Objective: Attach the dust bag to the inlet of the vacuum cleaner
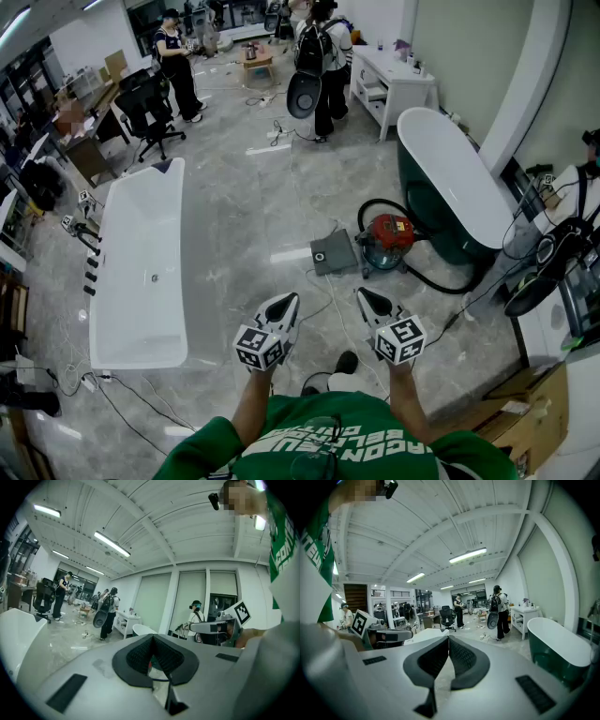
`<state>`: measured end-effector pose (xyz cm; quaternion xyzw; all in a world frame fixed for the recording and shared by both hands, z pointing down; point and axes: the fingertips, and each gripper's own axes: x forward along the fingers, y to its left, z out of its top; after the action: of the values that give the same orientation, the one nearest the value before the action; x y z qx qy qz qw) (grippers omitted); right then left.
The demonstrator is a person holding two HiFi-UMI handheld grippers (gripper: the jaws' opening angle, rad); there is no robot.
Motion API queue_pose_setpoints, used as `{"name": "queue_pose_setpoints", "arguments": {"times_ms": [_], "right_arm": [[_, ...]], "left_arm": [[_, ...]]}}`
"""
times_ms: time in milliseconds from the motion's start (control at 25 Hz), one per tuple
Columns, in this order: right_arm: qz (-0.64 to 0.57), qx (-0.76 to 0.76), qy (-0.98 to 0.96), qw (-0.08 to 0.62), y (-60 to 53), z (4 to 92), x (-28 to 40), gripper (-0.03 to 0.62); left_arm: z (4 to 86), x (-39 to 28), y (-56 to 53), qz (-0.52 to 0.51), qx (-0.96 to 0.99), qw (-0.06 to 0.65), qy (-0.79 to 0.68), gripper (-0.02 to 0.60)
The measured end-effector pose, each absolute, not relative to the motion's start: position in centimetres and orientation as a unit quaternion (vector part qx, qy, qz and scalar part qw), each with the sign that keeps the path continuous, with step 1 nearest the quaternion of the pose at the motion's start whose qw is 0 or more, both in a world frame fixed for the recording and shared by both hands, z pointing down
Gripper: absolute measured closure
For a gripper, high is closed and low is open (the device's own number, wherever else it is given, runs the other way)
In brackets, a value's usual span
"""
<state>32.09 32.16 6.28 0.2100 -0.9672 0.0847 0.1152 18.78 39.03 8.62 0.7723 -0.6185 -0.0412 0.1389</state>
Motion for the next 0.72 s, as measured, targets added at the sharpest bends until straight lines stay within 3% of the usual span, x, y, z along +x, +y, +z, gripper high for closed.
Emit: {"name": "queue_pose_setpoints", "arguments": {"times_ms": [720], "right_arm": [[0.123,0.232,-0.955,0.139,26.9,8.6,33.9,0.585]], "left_arm": [[7.8,20.3,35.2,-0.044,0.778,0.135,-0.613,0.577]]}}
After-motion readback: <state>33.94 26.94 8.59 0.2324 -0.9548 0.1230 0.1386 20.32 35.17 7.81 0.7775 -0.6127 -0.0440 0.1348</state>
